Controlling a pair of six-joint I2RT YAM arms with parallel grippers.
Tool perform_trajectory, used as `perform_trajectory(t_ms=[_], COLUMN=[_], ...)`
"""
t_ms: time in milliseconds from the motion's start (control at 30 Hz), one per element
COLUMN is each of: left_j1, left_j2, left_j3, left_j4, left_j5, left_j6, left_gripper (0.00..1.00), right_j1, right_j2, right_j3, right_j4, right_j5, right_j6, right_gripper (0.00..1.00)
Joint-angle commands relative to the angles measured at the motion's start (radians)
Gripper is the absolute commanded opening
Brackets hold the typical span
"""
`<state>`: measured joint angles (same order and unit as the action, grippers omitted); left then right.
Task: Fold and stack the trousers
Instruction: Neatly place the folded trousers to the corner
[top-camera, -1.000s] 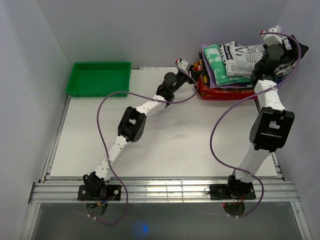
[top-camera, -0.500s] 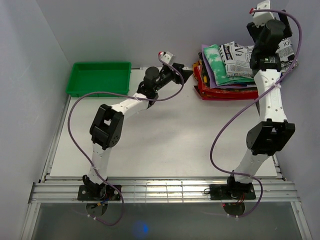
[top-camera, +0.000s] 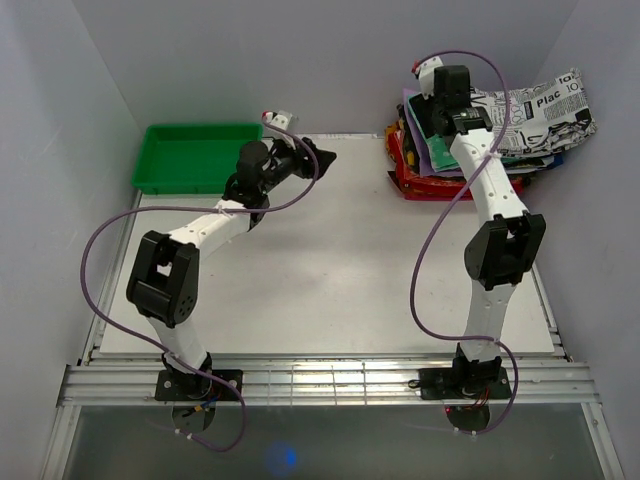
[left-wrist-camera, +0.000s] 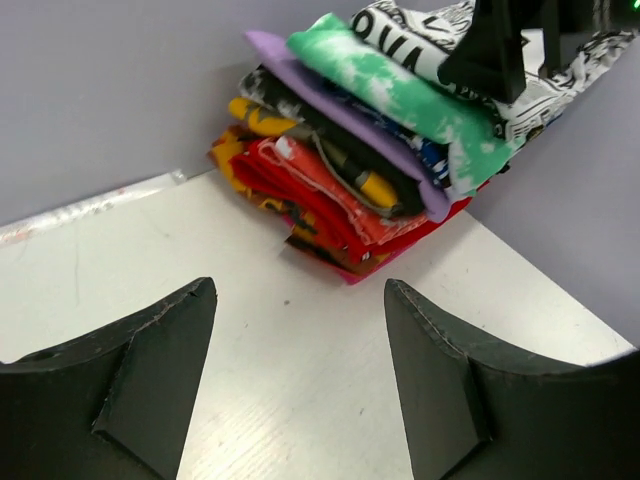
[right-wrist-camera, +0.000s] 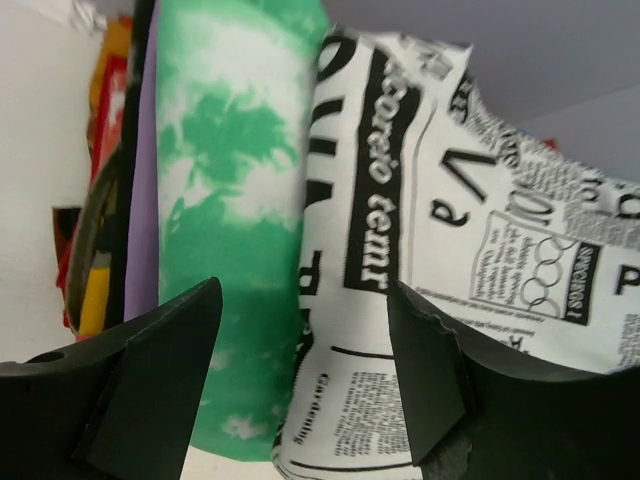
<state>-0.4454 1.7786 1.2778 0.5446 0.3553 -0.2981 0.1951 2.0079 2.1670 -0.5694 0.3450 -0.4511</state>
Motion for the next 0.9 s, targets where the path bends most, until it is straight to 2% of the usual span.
perform_trajectory(t_ms=[0,167,300,500,867], left_j1=[0.028,0.048,0.054,0.06,0.088], left_j2=[-0.116,-0.146,-0.157,-0.171,-0.173], left_j3=[-0.066,-0.1,-0.112,-0.138,-0.138], left_j4=[-0.038,-0.046,-0.046,-0.046,-0.063], left_j5=[-0.004,-0.006,0.002,0.01,0.016], left_j6=[-0.022,-0.03,-0.033,-0.032,-0.035], left_gripper=[0.79,0.79,0.79,0.79,0.79], right_j1=[0.01,0.012,0.012,0.014,0.009], right_j2=[-0.006,0.012,0.026,0.048,0.109], right_j3=[-0.021,-0.087,-0.07,-0.004,-0.018], right_j4=[0.0,0.107,0.14,0.141,0.141], right_j5=[0.129,0.225,0.241,0.247,0.255], right_j6=[-0.001,-0.072,-0.093,-0.106,-0.104], right_gripper=[0.73,0.73,0.72,0.71,0.73])
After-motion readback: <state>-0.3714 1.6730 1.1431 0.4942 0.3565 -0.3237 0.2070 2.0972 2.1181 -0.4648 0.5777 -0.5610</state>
